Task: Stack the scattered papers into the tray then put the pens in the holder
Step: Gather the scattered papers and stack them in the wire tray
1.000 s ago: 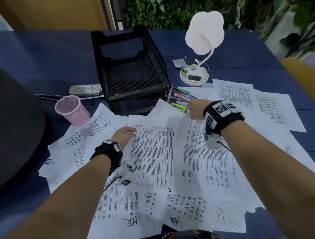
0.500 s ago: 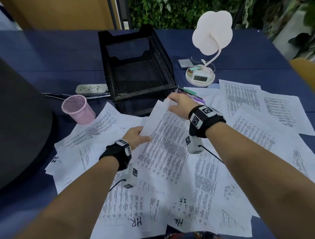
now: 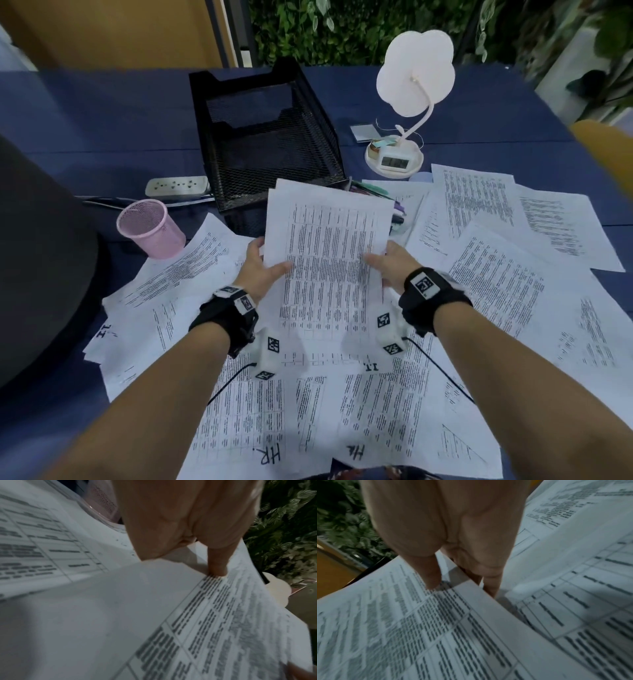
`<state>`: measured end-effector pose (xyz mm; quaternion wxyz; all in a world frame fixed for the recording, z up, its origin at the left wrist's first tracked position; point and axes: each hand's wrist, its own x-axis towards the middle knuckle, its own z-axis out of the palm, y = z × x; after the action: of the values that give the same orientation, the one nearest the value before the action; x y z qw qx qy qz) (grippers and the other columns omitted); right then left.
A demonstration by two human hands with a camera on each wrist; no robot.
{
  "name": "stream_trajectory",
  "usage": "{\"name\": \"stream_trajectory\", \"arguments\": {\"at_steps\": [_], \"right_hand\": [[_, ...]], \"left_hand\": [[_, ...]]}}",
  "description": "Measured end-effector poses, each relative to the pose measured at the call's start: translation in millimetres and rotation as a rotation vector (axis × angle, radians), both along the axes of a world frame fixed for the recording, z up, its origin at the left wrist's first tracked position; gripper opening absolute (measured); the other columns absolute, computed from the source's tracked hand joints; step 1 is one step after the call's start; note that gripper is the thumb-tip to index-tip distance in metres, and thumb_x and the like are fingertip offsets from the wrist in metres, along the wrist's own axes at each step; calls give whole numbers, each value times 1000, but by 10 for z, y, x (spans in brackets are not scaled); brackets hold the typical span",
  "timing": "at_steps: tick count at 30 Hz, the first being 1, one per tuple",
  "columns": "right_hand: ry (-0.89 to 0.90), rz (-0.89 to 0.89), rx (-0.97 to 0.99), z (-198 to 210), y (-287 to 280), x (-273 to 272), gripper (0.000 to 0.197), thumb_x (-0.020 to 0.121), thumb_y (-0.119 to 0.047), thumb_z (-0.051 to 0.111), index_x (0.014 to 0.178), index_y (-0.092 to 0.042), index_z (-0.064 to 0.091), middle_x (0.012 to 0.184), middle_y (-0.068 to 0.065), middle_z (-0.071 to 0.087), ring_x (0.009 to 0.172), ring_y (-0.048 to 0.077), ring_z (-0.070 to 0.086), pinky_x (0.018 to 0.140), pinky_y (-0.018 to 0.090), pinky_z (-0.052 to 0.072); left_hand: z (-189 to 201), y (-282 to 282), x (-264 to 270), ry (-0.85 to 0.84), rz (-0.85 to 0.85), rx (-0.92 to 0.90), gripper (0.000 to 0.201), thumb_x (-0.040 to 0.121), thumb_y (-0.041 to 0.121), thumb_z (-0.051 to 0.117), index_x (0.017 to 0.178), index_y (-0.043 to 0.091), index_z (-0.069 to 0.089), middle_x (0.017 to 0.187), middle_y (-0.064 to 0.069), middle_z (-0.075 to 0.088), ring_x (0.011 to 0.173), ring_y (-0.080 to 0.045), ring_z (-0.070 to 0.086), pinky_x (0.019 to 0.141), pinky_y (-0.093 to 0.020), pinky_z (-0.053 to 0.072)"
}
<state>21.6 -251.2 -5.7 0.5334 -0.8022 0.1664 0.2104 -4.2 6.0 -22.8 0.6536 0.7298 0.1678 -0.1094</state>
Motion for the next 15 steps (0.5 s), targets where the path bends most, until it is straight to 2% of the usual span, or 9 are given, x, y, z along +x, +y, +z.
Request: {"name": "stream_trajectory", "arguments": {"at_steps": [2,4,6,10,13,15], "right_hand": [[-69,-31,51,-27,25,-60,34,90,-15,61,123,-14,51,117,0,62,105,20,58,97,36,45],[-168,-84,89,54,26,-96,34,90,-7,60,123,-11,55,122,4,63,108,20,60,101,39,45],[-257,-127,125,201,14,-90,35,90,-2,58,124,-8,55,120,2,63,106,17,61,100,33,46],[-493,-173,194,646,54,-84,28,90,0,57,117,-9,56,113,1,66,98,7,64,90,23,49],[-664,-195,222,945,132,-100,25,91,-1,56,113,-11,54,103,-6,65,87,-11,62,77,9,48],[-752,-205,249,1072,191,-121,28,91,2,55,116,-12,51,105,-10,63,91,-12,61,81,9,48]], "left_hand": [[14,-42,26,-22,9,76,78,80,21,74,142,14,27,135,-8,51,123,-23,50,108,-45,38],[100,-79,39,-83,-31,135,61,82,22,73,134,11,42,129,-6,58,117,-21,56,104,-46,42],[233,-114,52,-166,-35,130,45,83,14,71,124,11,53,118,-2,64,108,-18,62,99,-42,48],[634,-203,104,-376,139,92,32,81,9,73,105,22,57,101,8,68,93,-5,66,86,-29,53],[927,-257,155,-523,295,24,28,82,5,70,101,18,54,99,5,68,91,-8,66,89,-31,54],[1092,-297,158,-631,306,-48,28,85,-1,64,104,14,51,105,-2,65,97,-12,64,94,-31,51]]}}
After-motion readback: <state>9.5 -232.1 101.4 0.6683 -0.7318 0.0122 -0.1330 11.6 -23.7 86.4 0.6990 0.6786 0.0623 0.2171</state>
